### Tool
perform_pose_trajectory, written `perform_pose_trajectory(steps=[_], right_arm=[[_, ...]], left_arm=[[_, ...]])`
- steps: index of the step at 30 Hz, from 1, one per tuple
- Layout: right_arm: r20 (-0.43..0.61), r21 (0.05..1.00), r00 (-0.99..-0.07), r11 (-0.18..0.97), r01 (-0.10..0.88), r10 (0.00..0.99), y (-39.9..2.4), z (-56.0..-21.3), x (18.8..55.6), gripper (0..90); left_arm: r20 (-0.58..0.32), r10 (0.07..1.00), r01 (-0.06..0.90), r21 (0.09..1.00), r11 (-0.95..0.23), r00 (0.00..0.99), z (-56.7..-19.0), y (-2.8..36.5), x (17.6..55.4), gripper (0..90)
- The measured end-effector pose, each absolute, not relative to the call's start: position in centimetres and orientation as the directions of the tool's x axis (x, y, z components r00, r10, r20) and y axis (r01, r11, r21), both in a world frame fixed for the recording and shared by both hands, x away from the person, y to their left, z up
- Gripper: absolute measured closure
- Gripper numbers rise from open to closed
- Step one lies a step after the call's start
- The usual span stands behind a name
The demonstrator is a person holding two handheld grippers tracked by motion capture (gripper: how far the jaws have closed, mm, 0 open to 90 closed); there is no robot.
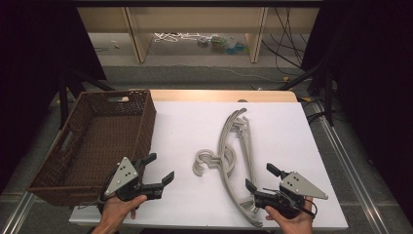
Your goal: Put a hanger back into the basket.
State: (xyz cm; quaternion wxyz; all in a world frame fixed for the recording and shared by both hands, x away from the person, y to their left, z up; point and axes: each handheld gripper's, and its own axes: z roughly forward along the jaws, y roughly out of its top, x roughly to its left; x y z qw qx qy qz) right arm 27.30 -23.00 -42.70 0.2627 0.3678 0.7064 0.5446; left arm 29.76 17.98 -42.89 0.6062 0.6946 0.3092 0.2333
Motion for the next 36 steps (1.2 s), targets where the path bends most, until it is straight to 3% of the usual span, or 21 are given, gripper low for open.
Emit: perform_pose_trajectory(steps=[20, 30, 36], right_arm=[[0.022, 0.932, -0.611, 0.205, 0.299, 0.791, -22.2, -42.6, 28.0, 15.9], [-0.039, 0.835, -0.675, 0.395, 0.383, 0.737, -19.4, -41.7, 29.8, 16.6], [-0.032, 0.744, -0.723, 0.499, 0.444, 0.690, -17.0, -42.5, 31.7, 23.3]], left_arm=[[-0.051, 0.714, 0.150, 0.986, -0.076, 0.698, -42.9, 17.9, 29.8, 15.7], [-0.049, 0.715, 0.150, 0.986, -0.079, 0.697, -43.0, 17.9, 29.9, 15.7], [-0.048, 0.714, 0.149, 0.986, -0.079, 0.698, -43.0, 17.9, 29.9, 15.7]])
